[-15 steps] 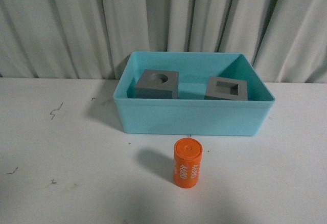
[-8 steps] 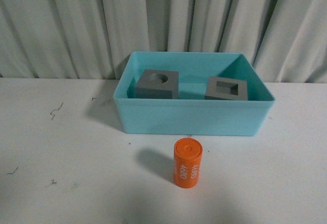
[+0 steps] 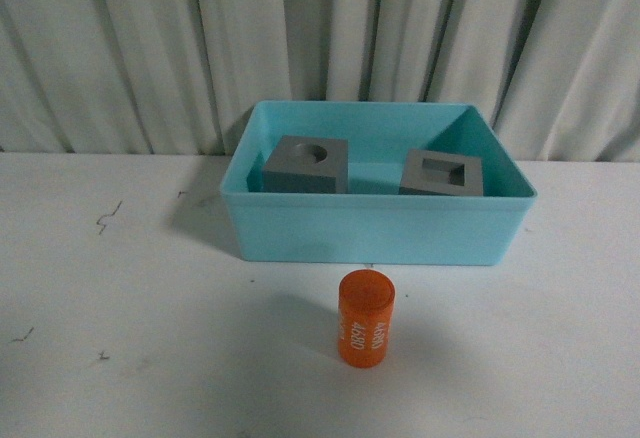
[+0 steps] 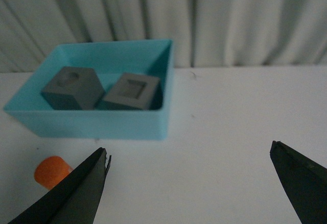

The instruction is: Place gray and orange parts in blue box

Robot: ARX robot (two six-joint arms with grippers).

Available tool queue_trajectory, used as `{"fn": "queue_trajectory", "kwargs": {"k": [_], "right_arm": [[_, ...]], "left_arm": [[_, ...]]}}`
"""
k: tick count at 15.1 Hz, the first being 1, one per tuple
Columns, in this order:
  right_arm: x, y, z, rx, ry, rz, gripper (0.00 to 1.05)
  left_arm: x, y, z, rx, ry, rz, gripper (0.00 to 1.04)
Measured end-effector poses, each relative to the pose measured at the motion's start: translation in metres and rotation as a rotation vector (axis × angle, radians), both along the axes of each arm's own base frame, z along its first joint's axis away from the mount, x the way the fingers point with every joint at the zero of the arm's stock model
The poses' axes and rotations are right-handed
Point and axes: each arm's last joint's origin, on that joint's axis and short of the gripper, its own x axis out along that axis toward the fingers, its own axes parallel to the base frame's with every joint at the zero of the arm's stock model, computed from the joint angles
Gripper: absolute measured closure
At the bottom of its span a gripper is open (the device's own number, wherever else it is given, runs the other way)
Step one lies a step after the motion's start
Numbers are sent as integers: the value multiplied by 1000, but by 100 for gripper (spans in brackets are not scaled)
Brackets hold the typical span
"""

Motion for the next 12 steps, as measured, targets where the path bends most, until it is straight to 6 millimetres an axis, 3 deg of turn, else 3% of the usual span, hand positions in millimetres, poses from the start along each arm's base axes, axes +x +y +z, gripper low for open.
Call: {"fn": "queue_trajectory", "kwargs": {"k": [1,2,4,6,8,12], "right_arm": [[30,8,6,-42,-21,107,6],[53,22,-2,-90,20,229,6],[81,58,-29,-171,139,425,6],[93,100,-45,-265,160,577,6],[97,129,-65,-337,193,650,6],[116,155,-95,-401,248,638,6]], "left_arm": [[0,0,0,0,0,0,8],[0,0,0,0,0,0,7],[0,0,0,0,0,0,7],[0,0,0,0,0,0,7],[0,0,0,0,0,0,7],[0,0,0,0,0,0,7]]}}
